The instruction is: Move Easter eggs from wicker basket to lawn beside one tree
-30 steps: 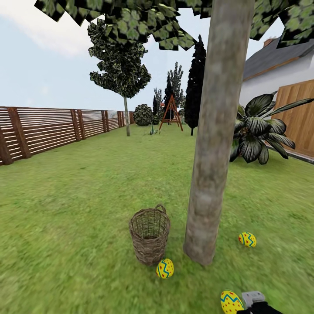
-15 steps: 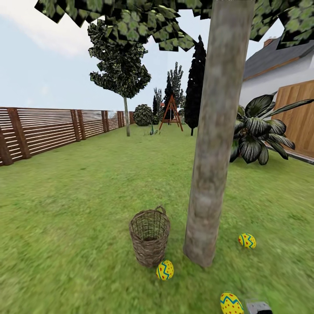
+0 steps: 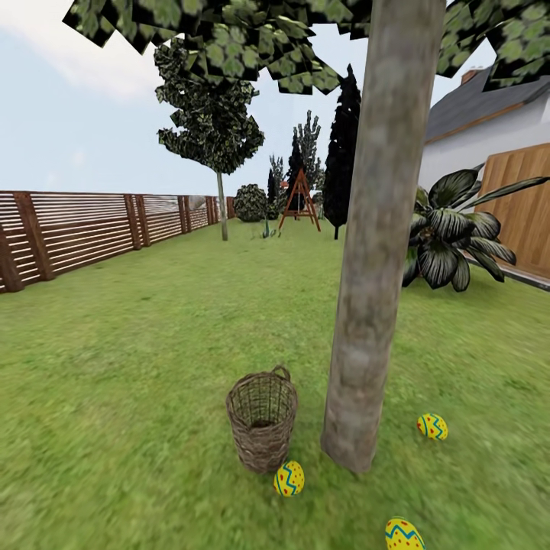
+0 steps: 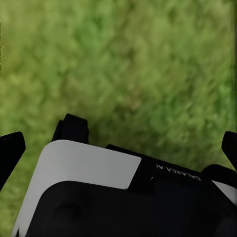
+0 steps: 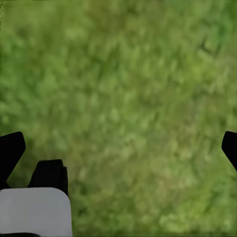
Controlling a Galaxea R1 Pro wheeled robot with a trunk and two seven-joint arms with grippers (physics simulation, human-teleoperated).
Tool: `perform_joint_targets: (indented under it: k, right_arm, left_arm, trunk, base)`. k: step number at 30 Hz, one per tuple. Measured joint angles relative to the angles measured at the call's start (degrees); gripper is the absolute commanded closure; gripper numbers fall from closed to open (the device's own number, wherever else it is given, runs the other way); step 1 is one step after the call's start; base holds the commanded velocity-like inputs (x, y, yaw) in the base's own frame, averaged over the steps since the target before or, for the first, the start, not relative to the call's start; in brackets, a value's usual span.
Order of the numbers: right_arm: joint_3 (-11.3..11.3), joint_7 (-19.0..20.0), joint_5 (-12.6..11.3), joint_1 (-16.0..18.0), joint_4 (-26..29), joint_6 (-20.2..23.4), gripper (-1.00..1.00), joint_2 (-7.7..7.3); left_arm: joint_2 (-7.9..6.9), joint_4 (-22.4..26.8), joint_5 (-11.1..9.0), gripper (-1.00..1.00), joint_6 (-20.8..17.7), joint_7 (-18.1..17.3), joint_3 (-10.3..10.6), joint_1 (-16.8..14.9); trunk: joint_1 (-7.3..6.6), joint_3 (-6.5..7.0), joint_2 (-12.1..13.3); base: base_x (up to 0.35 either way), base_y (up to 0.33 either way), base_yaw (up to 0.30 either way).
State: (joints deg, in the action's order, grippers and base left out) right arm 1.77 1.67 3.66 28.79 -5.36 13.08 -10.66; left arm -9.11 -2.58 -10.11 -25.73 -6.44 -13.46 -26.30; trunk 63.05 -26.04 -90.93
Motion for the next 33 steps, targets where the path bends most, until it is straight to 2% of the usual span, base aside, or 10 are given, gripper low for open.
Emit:
perform_joint_targets:
  k: [12, 17, 22, 26, 30, 33]
  right_arm:
    - [-0.01, 0.08, -0.02, -0.08, 0.0, 0.33, -1.0, -0.41]
    - [0.0, 0.01, 0.0, -1.23, 0.0, 0.31, -1.0, -0.05]
    - [0.0, -0.03, 0.0, -2.02, 0.0, 0.1, -1.0, 0.08]
    - [0.01, -0.06, 0.0, -4.07, -0.01, -0.34, -1.0, 0.35]
    - [0.01, -0.08, 0.0, -6.69, -0.01, -2.42, -1.0, 0.49]
    - [0.0, -0.08, 0.01, -8.59, -0.01, -3.08, -1.0, 0.85]
  left_arm:
    - [0.14, -0.03, 0.02, -1.0, 0.18, 0.0, 0.02, 0.09]
    - [1.92, -0.02, 0.07, -1.0, 0.24, 0.15, 0.05, 0.38]
    - [2.47, -0.31, 0.05, -1.0, 0.33, 0.26, 0.1, 0.77]
    - [2.45, -0.55, 0.03, -1.0, 0.65, 0.33, 0.16, 3.25]
    - [2.86, -0.62, 0.07, -1.0, 4.4, 0.37, 0.14, 5.77]
    - [3.57, -0.63, 0.02, -1.0, 5.62, 0.39, 0.14, 7.26]
  trunk:
    - [-2.64, 2.37, 4.81]
    - [-3.74, 3.55, 6.82]
    - [-4.83, 4.74, 8.83]
    - [-5.71, 5.68, 10.43]
    - [-6.59, 6.63, 12.03]
    - [-7.25, 7.35, 13.24]
  base:
    - [0.0, 0.0, 0.0]
    - [0.0, 0.0, 0.0]
    - [0.0, 0.0, 0.0]
    - [0.0, 0.0, 0.0]
    - [0.0, 0.0, 0.0]
    - [0.0, 0.0, 0.0]
